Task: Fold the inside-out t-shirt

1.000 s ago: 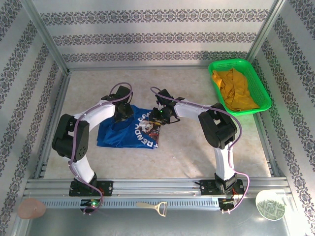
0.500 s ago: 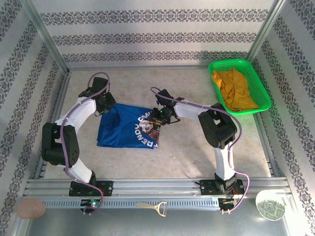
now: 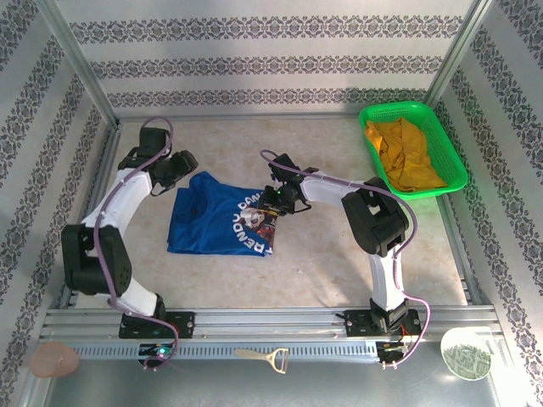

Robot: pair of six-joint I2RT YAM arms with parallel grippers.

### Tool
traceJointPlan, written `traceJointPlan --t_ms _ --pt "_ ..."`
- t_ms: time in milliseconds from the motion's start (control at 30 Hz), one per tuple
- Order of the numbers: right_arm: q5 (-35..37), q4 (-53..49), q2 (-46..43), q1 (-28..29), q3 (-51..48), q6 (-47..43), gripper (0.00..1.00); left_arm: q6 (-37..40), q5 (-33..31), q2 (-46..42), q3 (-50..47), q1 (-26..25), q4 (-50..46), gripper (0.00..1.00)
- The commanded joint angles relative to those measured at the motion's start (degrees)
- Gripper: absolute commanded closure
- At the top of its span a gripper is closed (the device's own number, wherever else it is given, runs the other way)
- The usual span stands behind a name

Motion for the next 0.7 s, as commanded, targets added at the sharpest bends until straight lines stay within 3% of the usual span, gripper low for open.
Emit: traceJointPlan --t_ms 0,167,333,500,667 --pt "1.42 -2.66 2.08 -0.79 -0.31 -0.15 0.66 0.80 1.57 -3.88 -5.90 -5.03 -1.66 0.36" --pt "2.43 -3.70 1.92 -0.78 -1.32 0.54 0.66 -11.94 -4.93 -10.27 -19.00 -12.23 0.20 0.37" --pt "4.84 -5.25 -0.49 -0.97 -4.40 3.28 0.66 -24.49 -9.51 -13.00 -30.20 -13.37 2.36 0.36" --pt "5.74 -6.73 -3.29 -0.70 -10.30 9.13 0.68 -18.19 -9.64 -4.69 -26.50 -12.81 6.59 0.33" --pt "6.92 -3.28 -11.51 0.58 -23.28 18.92 0.67 -5.79 -5.72 10.54 -10.54 -12.65 6.18 0.30"
